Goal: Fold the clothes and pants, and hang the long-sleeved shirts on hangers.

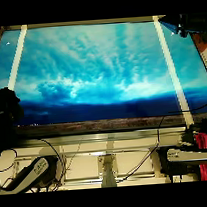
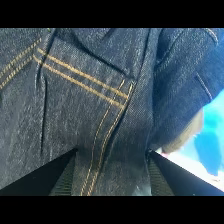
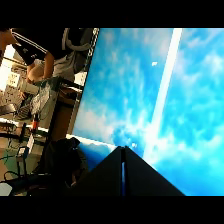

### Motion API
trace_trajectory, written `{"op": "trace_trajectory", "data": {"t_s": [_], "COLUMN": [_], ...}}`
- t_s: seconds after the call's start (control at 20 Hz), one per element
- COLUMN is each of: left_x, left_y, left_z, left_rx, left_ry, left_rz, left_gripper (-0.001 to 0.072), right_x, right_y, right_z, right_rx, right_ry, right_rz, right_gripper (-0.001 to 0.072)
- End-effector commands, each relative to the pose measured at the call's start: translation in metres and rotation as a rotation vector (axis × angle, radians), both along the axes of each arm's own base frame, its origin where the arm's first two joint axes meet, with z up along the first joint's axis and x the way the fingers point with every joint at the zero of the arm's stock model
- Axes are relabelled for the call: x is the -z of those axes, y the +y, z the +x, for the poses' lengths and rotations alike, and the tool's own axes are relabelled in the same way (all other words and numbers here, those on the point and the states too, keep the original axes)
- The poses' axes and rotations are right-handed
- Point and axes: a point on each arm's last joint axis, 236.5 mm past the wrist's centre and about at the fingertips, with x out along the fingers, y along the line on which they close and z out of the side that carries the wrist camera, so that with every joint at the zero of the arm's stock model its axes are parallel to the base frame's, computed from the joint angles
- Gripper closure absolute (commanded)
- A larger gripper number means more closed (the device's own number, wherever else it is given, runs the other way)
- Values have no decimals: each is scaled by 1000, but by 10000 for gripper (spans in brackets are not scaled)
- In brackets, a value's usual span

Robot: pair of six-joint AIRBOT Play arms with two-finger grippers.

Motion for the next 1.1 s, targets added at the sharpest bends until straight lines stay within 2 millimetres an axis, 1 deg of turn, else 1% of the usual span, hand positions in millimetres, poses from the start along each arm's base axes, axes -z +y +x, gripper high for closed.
{"op": "trace_trajectory", "data": {"t_s": [0.0, 0.05, 0.15, 0.2, 0.4, 0.45, 0.5, 0.55, 0.65, 0.7, 0.75, 0.85, 0.9, 0.95, 1.0, 1.05], "left_x": [-1, -2, -2, -2, -5, -12, -24, -41, -91, -122, -157, -231, -273, -315, -350, -379], "left_y": [11, 11, 11, 11, 9, 6, 2, -4, -20, -32, -48, -84, -105, -128, -148, -165], "left_z": [8, 9, 9, 9, 10, 12, 17, 26, 51, 65, 79, 100, 105, 106, 105, 102], "left_rx": [27, 29, 29, 28, 31, 38, 54, 76, 141, 177, 215, 284, 317, 346, 372, 396], "left_ry": [-7, -9, -9, -9, -19, -33, -62, -103, -240, -331, -446, -698, -844, -993, -1124, -1237], "left_rz": [53, 55, 54, 54, 55, 63, 78, 98, 153, 173, 183, 167, 134, 87, 33, -14], "left_gripper": [217, 314, 630, 693, 693, 693, 693, 693, 694, 693, 693, 693, 694, 694, 694, 694], "right_x": [-1, -1, -1, 0, -1, 0, -1, -1, -1, -1, 0, -1, -2, -3, -5, -6], "right_y": [0, 0, 0, 0, 0, 0, 0, 0, 0, 0, 0, 0, 0, 0, 1, 2], "right_z": [0, 0, 0, 0, 0, 0, 0, 0, 0, 0, 0, 0, 1, 2, 1, 1], "right_rx": [-1, -1, -1, -1, -1, -1, -1, -1, -1, -1, -1, 1, 5, 7, 4, 1], "right_ry": [-1, -1, -1, -1, -1, -1, -1, -1, -1, -1, -1, -2, -5, -8, -11, -12], "right_rz": [0, 0, 0, 0, 0, 0, 0, 0, 0, 0, 0, 1, 3, 9, 17, 22], "right_gripper": [684, 684, 684, 684, 684, 684, 684, 684, 684, 684, 684, 684, 684, 684, 684, 684]}}
